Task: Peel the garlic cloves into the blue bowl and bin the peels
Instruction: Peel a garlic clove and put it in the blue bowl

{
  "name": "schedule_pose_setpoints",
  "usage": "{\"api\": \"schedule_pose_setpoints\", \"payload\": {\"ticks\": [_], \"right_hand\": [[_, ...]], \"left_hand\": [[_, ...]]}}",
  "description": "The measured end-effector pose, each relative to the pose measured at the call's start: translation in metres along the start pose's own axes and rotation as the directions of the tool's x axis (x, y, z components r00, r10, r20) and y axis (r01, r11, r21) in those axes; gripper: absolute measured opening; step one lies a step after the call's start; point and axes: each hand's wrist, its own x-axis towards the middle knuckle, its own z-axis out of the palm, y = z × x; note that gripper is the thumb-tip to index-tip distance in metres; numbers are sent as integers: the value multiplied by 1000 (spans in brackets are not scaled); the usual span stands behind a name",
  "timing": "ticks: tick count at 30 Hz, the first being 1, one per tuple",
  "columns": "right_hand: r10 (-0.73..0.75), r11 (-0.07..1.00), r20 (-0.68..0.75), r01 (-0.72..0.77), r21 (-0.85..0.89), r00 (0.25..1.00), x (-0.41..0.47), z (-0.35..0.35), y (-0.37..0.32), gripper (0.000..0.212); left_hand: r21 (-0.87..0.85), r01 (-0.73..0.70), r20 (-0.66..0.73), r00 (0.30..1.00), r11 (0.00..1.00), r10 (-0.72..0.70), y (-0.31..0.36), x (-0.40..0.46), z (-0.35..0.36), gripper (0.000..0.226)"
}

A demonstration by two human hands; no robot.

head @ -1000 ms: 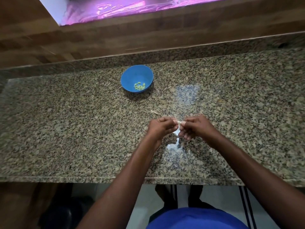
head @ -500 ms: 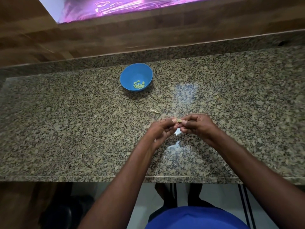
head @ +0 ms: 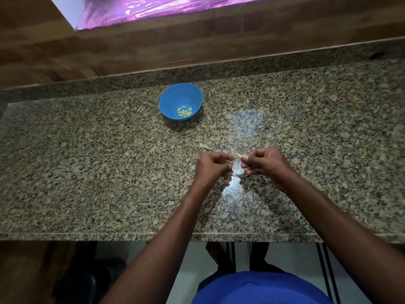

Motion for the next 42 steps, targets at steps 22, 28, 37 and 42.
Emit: {"api": "schedule_pose_setpoints", "payload": {"ticks": [22,28,37,42], "right_hand": [[-6,979,1,6,-205,1000,0,-10,-2,12],[141,985,131,-152,76,981,-1,-16,-4,4],[418,819,192,-459,345,888,-4,-15,-10,6],[397,890,138,-417,187,908,-5,-16,-8,10]], "left_hand": [[-194,23,122,993,981,1,10,0,8,14],[-405,155,233,970,901,-62,17,-4,8,7],[-222,-104,131,982,969,136,10,-8,12,12],[-262,-123,65,987,957,144,14,-5,9,10]]}}
